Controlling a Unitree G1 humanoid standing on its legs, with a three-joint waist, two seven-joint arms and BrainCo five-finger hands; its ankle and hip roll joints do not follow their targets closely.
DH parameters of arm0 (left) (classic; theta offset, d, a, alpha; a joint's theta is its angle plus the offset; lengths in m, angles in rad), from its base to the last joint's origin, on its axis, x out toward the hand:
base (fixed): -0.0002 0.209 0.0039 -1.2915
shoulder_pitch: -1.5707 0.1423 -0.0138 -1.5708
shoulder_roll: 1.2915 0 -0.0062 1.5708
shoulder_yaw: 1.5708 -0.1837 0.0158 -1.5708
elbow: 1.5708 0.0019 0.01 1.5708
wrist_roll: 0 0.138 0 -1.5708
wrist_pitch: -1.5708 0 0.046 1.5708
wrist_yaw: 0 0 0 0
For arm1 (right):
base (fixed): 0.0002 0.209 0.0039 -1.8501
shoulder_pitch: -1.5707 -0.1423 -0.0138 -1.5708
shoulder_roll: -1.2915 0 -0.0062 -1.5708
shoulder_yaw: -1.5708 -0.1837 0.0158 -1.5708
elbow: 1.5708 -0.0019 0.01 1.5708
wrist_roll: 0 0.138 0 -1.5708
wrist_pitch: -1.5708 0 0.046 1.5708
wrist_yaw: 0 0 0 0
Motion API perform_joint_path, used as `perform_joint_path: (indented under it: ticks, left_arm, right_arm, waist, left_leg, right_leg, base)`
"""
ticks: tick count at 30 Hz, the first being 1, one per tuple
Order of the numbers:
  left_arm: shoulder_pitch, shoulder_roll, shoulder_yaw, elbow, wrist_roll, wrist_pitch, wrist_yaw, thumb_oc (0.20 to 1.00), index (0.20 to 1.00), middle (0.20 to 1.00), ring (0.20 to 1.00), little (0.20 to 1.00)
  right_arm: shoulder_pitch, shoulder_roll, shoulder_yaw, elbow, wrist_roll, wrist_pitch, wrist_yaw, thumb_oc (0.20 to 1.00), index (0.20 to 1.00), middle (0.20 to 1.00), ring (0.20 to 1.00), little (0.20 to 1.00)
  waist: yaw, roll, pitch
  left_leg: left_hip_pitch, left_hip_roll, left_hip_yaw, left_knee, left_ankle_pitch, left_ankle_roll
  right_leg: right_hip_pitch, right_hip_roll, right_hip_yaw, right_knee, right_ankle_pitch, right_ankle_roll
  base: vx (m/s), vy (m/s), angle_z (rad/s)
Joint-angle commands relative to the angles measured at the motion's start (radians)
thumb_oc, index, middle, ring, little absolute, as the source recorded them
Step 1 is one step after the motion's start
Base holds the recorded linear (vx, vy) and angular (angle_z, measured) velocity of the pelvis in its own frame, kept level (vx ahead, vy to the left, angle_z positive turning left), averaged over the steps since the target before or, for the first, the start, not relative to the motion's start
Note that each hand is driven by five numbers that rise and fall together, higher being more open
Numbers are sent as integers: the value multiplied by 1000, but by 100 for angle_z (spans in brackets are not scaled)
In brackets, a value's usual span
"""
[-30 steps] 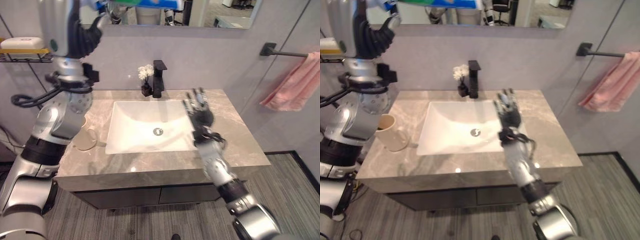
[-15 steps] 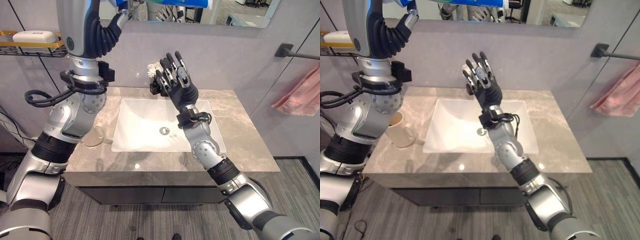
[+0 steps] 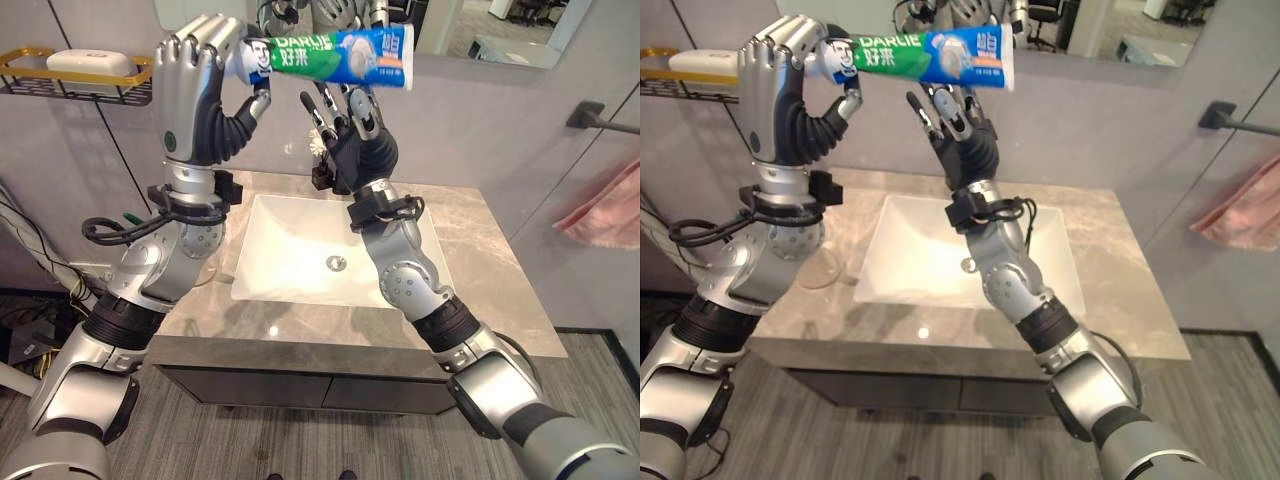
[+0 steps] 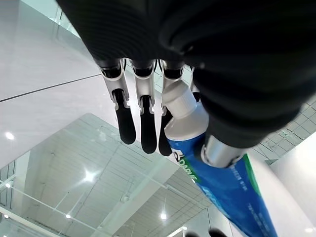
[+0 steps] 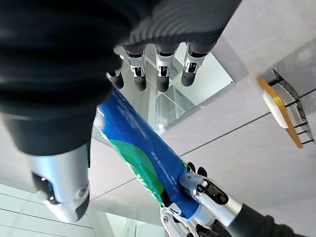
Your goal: Put brush and paste in cup on sink, flatten towel.
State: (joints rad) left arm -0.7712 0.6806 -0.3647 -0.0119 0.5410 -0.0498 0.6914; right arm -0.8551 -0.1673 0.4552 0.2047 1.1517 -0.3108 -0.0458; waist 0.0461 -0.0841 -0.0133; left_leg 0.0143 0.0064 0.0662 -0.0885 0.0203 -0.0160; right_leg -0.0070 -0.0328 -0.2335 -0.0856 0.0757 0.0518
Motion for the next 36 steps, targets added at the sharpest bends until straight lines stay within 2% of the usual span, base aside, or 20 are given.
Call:
perform_joint_path:
  ticks: [1, 12, 27, 31, 33, 34, 36]
  left_arm:
    - [-76, -4, -4, -13, -72, -33, 13, 200, 200, 200, 200, 200]
    - [-44, -24, -14, -27, -117, -56, 0, 200, 200, 200, 200, 200]
    - [90, -55, 2, -73, -155, -83, -21, 200, 200, 200, 200, 200]
    - [147, -87, 2, -74, -179, -93, -20, 200, 200, 200, 200, 200]
    - [161, -98, 5, -74, -187, -93, -17, 200, 200, 200, 200, 200]
    - [171, -108, 1, -75, -190, -94, -17, 200, 200, 200, 200, 200]
    - [178, -119, -4, -74, -196, -96, -18, 200, 200, 200, 200, 200]
  right_arm:
    - [-117, 3, -49, -5, -44, -67, -14, 1000, 1000, 1000, 1000, 1000]
    - [-157, 47, -55, 21, -49, -83, -43, 1000, 1000, 1000, 1000, 1000]
    - [-147, 127, -109, 19, -74, -134, -104, 1000, 1000, 1000, 1000, 1000]
    - [-131, 157, -127, 0, -104, -150, -139, 1000, 1000, 1000, 1000, 1000]
    - [-123, 163, -130, -3, -111, -155, -148, 821, 821, 821, 821, 821]
    - [-121, 170, -133, -6, -114, -159, -153, 780, 780, 780, 780, 780]
    - [-116, 181, -138, -10, -117, -163, -162, 755, 755, 755, 755, 755]
  waist:
    - [27, -10, -16]
    - [37, -13, -16]
    - [42, -2, -20]
    - [47, 3, -20]
    - [48, 3, -20]
    - [49, 4, -20]
    - [51, 4, -20]
  left_leg:
    - [14, 72, -20, 1, -29, -66]
    - [9, 67, -23, 1, -31, -59]
    - [17, 60, -29, 1, -38, -53]
    - [17, 58, -35, 1, -39, -49]
    - [19, 57, -37, 1, -39, -49]
    - [19, 57, -38, 1, -38, -49]
    - [18, 57, -40, 1, -38, -48]
  right_leg:
    - [77, -94, -13, -2, -33, 108]
    - [74, -98, -14, -2, -31, 108]
    - [86, -104, -19, -2, -39, 105]
    - [91, -107, -23, -2, -42, 104]
    - [93, -107, -24, -2, -42, 103]
    - [94, -108, -26, -2, -42, 102]
    - [95, -108, -28, -2, -42, 102]
  base:
    - [0, 0, 0]
    - [0, 0, 0]
    - [0, 0, 0]
    - [0, 0, 0]
    - [-2, -3, 2]
    - [-6, -5, 6]
    - [-9, -6, 8]
